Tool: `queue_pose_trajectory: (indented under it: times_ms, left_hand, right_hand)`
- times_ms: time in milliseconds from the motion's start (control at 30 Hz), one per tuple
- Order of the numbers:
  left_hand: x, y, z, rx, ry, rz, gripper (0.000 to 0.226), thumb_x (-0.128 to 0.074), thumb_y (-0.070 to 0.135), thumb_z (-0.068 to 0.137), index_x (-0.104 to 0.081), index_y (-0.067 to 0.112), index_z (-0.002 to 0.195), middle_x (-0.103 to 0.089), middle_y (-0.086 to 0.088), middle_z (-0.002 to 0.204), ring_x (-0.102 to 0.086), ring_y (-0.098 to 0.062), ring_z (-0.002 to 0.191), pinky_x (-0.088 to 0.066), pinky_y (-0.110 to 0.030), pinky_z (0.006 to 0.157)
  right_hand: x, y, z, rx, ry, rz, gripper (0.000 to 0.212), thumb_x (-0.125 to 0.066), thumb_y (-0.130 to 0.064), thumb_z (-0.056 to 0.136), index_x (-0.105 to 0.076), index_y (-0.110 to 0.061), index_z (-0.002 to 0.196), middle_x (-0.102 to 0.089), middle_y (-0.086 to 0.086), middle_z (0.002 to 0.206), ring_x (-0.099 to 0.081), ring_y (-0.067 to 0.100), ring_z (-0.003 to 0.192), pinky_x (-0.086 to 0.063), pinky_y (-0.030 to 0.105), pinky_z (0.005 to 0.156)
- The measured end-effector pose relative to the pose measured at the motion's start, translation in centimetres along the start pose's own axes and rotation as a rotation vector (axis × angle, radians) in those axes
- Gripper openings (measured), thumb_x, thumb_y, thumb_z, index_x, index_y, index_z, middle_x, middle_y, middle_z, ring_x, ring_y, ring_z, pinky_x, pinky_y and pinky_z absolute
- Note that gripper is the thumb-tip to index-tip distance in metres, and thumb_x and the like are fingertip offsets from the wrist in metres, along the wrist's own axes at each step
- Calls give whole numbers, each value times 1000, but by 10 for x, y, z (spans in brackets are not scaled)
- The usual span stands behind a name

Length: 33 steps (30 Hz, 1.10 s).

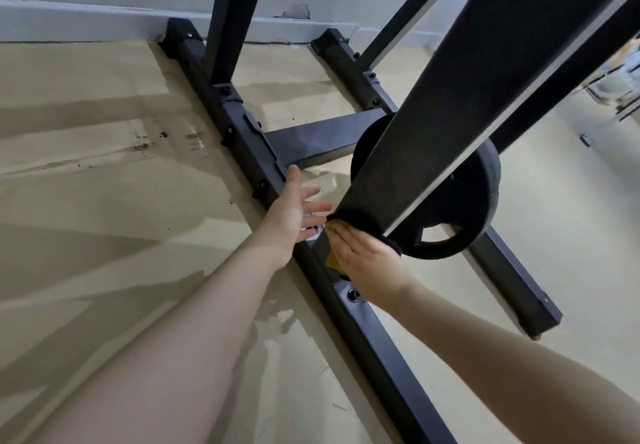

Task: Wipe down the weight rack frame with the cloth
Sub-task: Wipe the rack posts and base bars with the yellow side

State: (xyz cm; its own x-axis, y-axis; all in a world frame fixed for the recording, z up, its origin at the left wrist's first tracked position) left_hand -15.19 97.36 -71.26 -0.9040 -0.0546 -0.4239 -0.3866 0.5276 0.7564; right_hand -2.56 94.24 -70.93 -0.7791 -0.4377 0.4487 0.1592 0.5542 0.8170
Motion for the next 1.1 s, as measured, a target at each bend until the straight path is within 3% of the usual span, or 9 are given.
queue_pose_trajectory:
  times_ms: [100,233,333,567,633,733,833,1033,1100]
  left_hand:
    - [-2,-13,4,-11,0,39,68,-11,63,94,-48,21,134,-59,-3,123,-53,-22,116,-38,-36,97]
    - [-6,-20,5,-6,49,66,65,-14,62,94,-54,23,125,-57,0,126,-49,-19,119,-36,-33,94]
    - [-19,-18,5,-14,32,78,65,-12,61,95,-53,24,129,-55,4,130,-48,-14,117,-34,-33,99]
    - [-32,-9,8,-174,-126,218,62,-4,58,96,-41,35,140,-42,18,144,-30,4,133,-12,-33,117]
    - [-31,-8,6,-192,-176,305,59,-4,58,96,-38,40,141,-38,23,144,-26,10,131,-9,-30,117]
    - [-32,-8,4,-201,-221,360,50,-5,54,98,-37,49,135,-35,26,144,-24,8,135,-12,-29,117]
    - [-30,-5,2,-211,-254,383,53,-3,52,99,-34,42,140,-34,27,144,-23,8,136,-13,-26,116]
    - [-30,-11,3,-146,-224,437,58,-8,70,90,-32,50,138,-32,36,138,-22,11,133,-8,-30,117]
    - [-33,-18,3,-161,-208,420,60,-16,83,78,-35,60,131,-37,37,135,-30,9,129,-14,-30,115]
  right_hand:
    - [11,0,1,-2,134,93,47,-57,-43,80,-65,-22,121,-59,-5,130,-52,11,124,-21,31,113]
    - [44,89,-22,-366,483,139,53,-11,-14,102,-55,-7,131,-49,10,140,-43,23,133,-12,37,116]
    - [45,113,-40,-543,623,160,41,-30,-16,100,-50,-6,135,-45,9,144,-35,24,136,-9,35,116]
    - [-35,-65,4,-42,93,43,42,-36,-28,98,-51,-18,137,-44,-4,145,-37,11,136,13,34,113]
    - [-32,-77,6,67,110,112,45,-32,-26,99,-43,-16,142,-37,0,150,-29,16,140,10,41,108]
    - [-13,-26,-2,-180,369,138,47,-28,-14,93,-53,-14,132,-52,4,138,-44,16,132,-13,36,116]
    - [-23,-3,-10,-275,503,63,44,-33,-15,94,-48,-2,134,-49,13,140,-41,23,134,-9,39,118]
    - [-64,-105,25,86,68,56,49,-66,-41,78,-65,-19,122,-59,1,132,-49,19,128,-11,44,117]
    - [-66,-119,28,128,145,134,48,-72,-42,71,-69,-23,115,-63,-3,126,-53,14,123,-15,42,116]
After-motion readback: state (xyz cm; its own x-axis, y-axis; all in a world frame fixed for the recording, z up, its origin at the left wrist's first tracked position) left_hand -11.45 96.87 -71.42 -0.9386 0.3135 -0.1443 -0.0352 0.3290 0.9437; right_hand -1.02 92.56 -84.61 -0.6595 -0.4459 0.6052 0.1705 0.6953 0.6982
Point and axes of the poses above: each hand's wrist, its own z-axis towards the middle knuckle, its own x-axis out of the back of the hand, y = z × x, the point moved 6 cm from there along z, towards the middle knuckle
